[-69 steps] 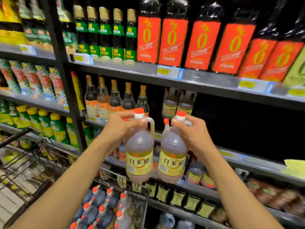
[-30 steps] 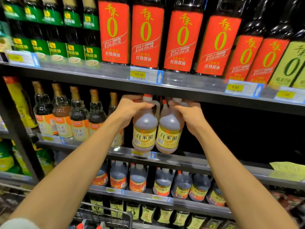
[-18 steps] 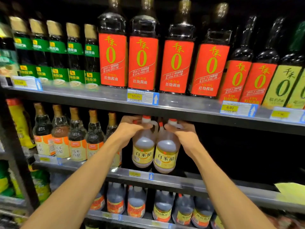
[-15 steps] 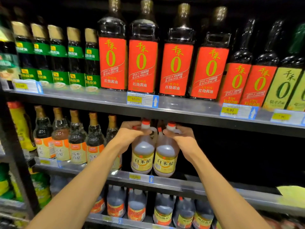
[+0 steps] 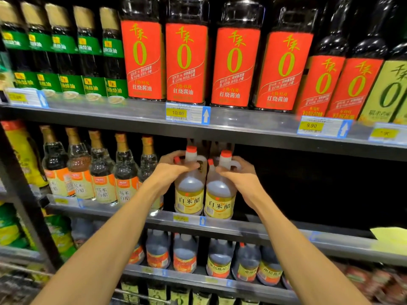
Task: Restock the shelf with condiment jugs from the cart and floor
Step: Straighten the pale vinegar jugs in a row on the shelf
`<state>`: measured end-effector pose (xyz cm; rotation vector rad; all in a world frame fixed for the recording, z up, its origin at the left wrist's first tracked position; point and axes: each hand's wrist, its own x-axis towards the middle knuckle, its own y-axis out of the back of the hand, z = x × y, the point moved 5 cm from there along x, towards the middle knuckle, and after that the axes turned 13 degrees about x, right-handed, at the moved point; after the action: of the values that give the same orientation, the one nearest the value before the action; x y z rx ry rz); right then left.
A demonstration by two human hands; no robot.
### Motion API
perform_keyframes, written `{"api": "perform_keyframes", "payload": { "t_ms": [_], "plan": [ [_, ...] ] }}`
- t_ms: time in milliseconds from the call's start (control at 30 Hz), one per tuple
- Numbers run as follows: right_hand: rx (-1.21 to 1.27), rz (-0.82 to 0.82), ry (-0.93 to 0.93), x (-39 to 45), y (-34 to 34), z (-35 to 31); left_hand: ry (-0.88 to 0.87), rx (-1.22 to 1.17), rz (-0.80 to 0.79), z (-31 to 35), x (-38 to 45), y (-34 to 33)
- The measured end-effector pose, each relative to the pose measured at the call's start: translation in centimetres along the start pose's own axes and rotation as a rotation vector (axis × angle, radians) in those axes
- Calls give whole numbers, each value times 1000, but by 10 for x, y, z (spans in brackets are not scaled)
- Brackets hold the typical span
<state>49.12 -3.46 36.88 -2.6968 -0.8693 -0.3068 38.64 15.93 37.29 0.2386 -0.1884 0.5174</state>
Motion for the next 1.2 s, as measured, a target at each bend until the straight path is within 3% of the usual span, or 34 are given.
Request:
{"api": "perform_keyframes", "payload": {
  "t_ms": [200,633,1200],
  "plan": [
    [-142,21,-86,-36,21,34,97,282,78,-34,-24,-1],
    [-531,230,-17,-63,5,47,-62,412,175,-55,-56,-9],
    [-539,259,-23,-39,7,52,-56,481,174,-58,-27,-9]
  ]
}}
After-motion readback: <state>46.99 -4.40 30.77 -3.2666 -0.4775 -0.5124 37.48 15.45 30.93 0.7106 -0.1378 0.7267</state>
